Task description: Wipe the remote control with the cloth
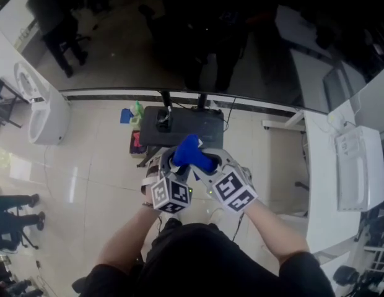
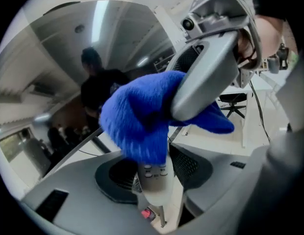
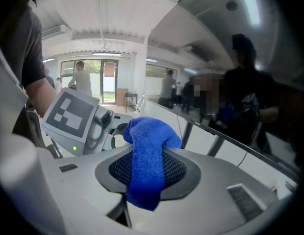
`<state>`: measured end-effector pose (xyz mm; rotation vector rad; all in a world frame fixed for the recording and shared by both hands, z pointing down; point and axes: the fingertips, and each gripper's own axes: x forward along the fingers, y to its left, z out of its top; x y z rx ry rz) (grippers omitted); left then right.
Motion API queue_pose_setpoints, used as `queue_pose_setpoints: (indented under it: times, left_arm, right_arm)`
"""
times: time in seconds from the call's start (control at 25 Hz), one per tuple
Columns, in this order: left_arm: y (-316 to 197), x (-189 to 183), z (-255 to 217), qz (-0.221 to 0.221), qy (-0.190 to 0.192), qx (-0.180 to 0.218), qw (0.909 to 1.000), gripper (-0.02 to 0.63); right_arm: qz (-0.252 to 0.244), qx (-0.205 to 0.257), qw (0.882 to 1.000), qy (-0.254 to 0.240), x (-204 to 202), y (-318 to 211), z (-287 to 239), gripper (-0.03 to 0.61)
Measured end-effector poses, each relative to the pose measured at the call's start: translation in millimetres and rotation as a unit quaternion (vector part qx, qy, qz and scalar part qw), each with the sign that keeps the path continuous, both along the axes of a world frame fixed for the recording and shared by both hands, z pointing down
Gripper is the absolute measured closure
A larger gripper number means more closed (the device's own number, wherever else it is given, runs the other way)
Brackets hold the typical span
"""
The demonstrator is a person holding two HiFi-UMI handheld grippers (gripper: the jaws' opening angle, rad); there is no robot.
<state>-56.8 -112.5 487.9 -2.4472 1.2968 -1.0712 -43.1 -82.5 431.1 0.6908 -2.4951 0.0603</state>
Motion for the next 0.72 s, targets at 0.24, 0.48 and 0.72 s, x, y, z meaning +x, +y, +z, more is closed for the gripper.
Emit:
queue_pose_setpoints:
  times: [0.24,0.48,0.72]
  left_arm:
    - [11,12,-16,0.05,-0.059,0.05,0.9957,0.408]
    - [21,17,-26,0.104,-0.106,0.104,0.9835,0.408]
    - [30,21,-36,0.126,-0.109,0.13,0.9775,0.408]
  right_arm:
    - [-0.065,-0.004,0.996,0.065,-20,19,5,0.449]
    - [-0.081,-0.022,0.994,0.074,-19,23,-3,0.451]
    - [-0.065,0.003,0.993,0.1,-1,17,-3,0.459]
